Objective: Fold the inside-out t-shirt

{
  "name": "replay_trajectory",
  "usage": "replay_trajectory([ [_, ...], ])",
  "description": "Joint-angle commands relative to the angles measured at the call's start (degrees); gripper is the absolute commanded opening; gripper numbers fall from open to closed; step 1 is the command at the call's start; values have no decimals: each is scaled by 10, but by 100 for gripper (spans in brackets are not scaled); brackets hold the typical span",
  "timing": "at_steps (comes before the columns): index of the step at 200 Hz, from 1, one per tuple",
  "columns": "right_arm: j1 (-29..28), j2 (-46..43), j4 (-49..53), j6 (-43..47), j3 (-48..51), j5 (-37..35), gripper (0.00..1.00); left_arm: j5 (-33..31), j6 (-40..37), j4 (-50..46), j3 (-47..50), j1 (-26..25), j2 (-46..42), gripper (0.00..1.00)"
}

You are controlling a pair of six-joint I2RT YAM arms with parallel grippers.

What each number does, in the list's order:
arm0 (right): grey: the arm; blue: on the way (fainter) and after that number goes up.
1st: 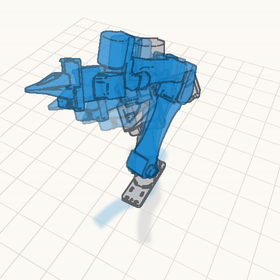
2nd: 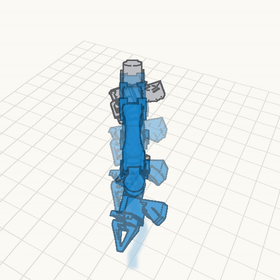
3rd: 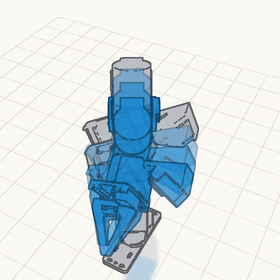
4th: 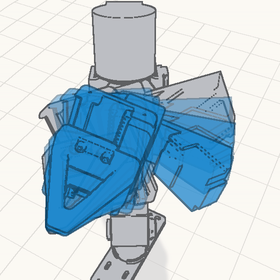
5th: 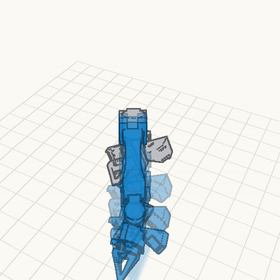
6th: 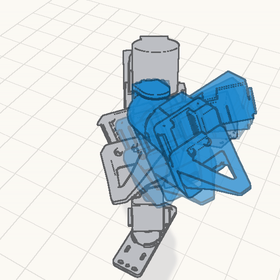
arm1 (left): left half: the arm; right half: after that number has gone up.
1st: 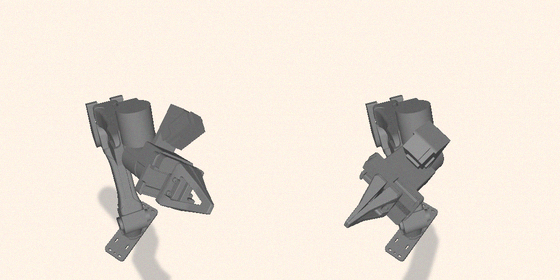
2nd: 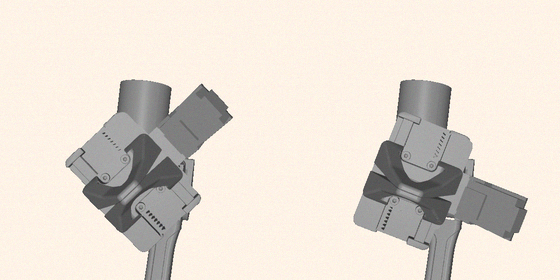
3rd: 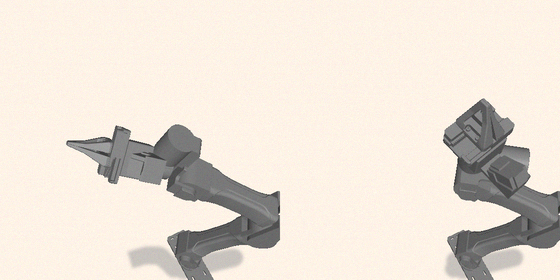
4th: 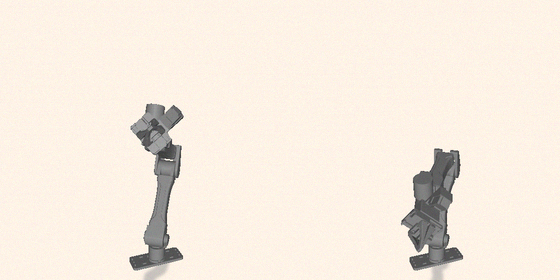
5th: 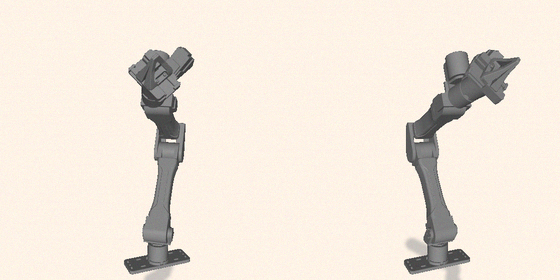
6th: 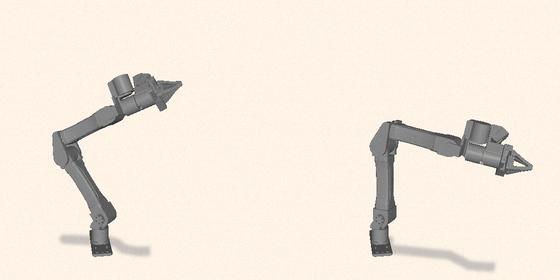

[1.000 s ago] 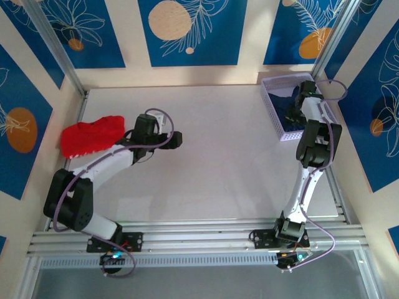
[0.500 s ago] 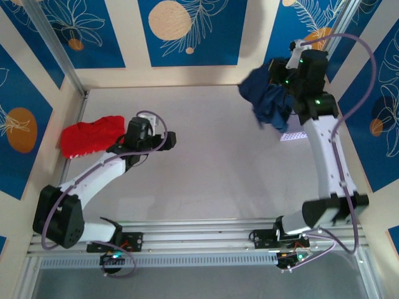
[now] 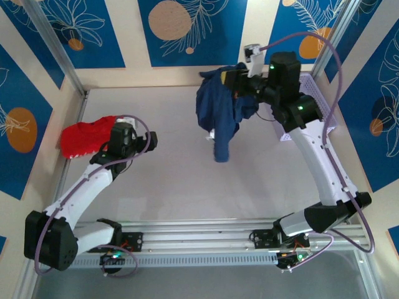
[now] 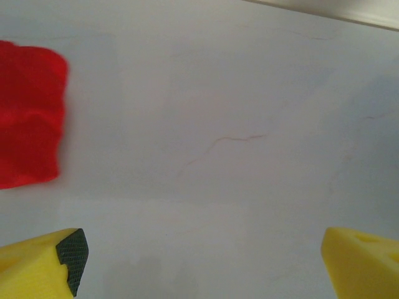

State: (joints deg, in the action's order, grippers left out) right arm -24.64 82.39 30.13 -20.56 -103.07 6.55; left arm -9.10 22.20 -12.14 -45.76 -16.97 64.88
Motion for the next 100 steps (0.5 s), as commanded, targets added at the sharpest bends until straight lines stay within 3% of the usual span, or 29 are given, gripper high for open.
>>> replay_trajectory([
  [1,-46,22,0,-33,-15,43,0,-41,11,-33,16,24,-27,97],
  [37,-92,53,7,-59,7,58,0,-48,19,-45,25,33,-51,97],
  [64,-82,81,35,-49,33,8,0,-43,24,-53,29,32,-75,96],
  [88,-42,140,56,-26,61,-30,7,-32,26,-63,34,32,-96,96],
  [100,-12,192,80,-10,54,-36,21,-17,32,-61,41,31,-104,96],
])
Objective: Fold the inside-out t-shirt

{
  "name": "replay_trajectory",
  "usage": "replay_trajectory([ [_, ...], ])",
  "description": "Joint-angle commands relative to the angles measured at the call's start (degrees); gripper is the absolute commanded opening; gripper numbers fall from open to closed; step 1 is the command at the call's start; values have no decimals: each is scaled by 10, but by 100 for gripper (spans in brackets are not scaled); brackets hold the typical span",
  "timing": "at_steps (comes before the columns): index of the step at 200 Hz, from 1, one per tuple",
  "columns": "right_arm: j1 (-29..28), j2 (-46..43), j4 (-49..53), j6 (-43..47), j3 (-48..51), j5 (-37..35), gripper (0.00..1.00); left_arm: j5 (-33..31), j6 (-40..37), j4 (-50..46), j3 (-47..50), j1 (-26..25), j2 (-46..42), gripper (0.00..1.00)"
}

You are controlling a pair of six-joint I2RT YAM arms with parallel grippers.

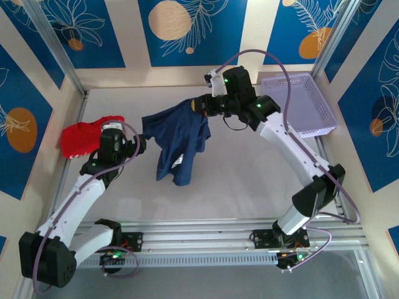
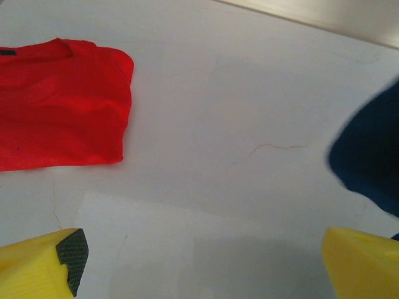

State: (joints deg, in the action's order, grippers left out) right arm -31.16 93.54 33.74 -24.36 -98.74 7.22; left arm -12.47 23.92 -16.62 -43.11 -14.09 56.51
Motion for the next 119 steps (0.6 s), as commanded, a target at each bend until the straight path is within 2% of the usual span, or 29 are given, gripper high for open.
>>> replay_trajectory([
  [1,56,87,46,31,9,-44,23,19,16,-17,16,2,-21,96],
  [14,79,147,106,61,-29,-85,43,51,25,-10,26,-1,-24,96],
  [25,78,163,128,83,-32,-137,58,95,29,-1,39,-8,-22,96],
  [42,51,117,97,94,41,-159,69,158,29,6,58,-31,-17,96],
  [66,12,26,52,66,176,-138,74,234,18,19,91,-90,7,94],
  [80,3,-9,43,43,236,-123,74,253,6,39,109,-134,29,91],
  [100,5,-36,40,27,293,-124,74,249,-18,59,110,-190,74,89],
  [119,8,-41,41,19,322,-126,74,205,-40,74,93,-216,132,85],
])
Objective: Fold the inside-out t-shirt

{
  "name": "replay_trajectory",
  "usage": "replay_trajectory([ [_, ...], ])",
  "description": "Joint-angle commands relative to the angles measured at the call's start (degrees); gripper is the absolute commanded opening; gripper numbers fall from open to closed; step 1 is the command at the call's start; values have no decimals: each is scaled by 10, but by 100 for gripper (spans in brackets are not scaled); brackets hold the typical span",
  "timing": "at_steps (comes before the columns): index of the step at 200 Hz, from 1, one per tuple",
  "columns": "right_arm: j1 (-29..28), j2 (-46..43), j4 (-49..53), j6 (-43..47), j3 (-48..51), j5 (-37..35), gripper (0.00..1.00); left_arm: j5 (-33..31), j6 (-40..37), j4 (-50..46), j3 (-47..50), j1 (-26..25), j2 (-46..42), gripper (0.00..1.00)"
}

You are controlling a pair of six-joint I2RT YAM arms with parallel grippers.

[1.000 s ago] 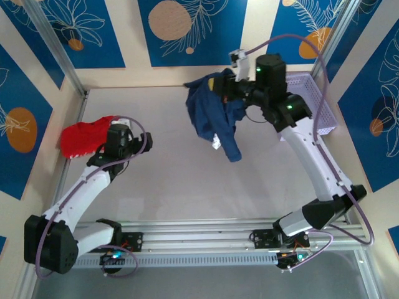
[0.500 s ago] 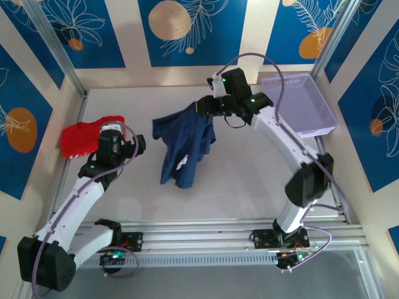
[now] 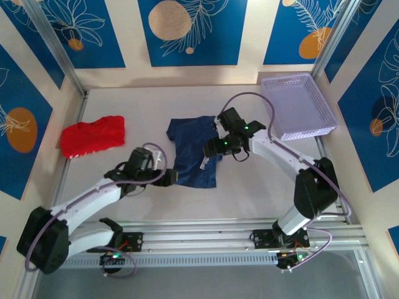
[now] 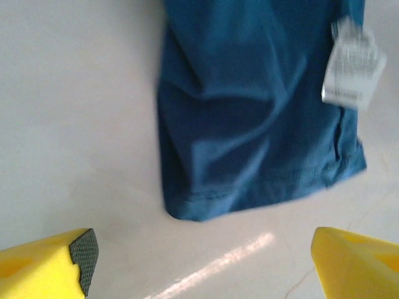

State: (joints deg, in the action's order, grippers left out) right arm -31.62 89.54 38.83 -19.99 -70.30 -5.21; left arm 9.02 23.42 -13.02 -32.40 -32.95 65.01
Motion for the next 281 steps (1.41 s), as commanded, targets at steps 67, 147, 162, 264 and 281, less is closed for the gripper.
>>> replay_trajectory([
  [67,-22,-9,-66,-78,127,69,67,-32,-45,72,-63,-52,187,58],
  [147,-143,78,-98,-136,125,-9,44,-152,-34,17,-33,-47,97,69],
  [162,-148,100,-93,-136,112,-27,44,-158,-32,15,-27,-44,81,69],
  [264,-165,105,-79,-120,79,-52,1,-182,-28,-2,-5,-28,32,70],
  [281,-158,68,-88,-116,75,-16,0,-189,-28,-6,-5,-26,23,69],
])
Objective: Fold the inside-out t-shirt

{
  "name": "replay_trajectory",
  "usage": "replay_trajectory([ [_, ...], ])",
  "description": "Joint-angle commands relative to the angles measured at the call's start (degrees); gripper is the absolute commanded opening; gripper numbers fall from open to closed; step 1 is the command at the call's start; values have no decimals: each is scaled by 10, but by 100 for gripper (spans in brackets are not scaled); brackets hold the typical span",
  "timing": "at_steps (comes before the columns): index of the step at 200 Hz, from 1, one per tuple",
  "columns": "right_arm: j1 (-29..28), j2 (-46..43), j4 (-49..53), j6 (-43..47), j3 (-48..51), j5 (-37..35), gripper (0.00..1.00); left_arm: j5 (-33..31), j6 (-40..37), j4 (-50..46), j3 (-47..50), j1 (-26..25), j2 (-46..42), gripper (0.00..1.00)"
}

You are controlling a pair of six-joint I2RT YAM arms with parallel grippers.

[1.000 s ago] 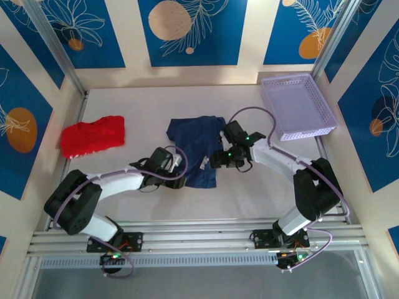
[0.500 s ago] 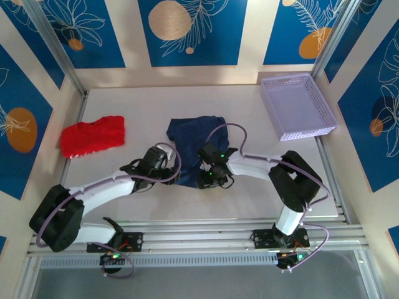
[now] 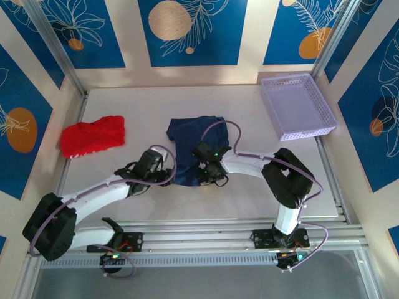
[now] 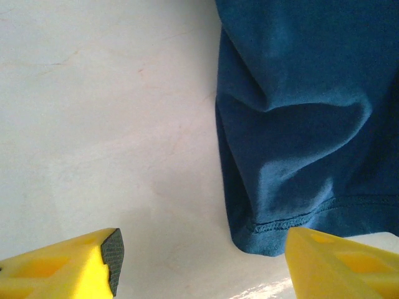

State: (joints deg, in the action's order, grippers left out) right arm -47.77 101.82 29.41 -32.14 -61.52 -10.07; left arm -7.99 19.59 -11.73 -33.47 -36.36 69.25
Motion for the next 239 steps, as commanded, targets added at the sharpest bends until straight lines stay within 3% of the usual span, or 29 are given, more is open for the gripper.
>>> replay_trajectory([
  [1,5,-58,6,6,-13,36,0,-20,10,-20,5,8,-20,69],
  [33,42,-144,-40,-13,-4,147,0,-38,17,-33,5,12,-53,69],
  [68,68,-183,-27,-21,-17,183,0,-54,21,-42,9,13,-90,70],
  [127,146,-234,-90,-69,-82,288,0,0,8,-24,20,13,-157,74],
  [184,183,-221,-99,-40,-309,262,0,90,0,40,22,13,-197,78],
  [239,209,-168,-71,-34,-425,255,0,179,-5,108,19,8,-164,80],
])
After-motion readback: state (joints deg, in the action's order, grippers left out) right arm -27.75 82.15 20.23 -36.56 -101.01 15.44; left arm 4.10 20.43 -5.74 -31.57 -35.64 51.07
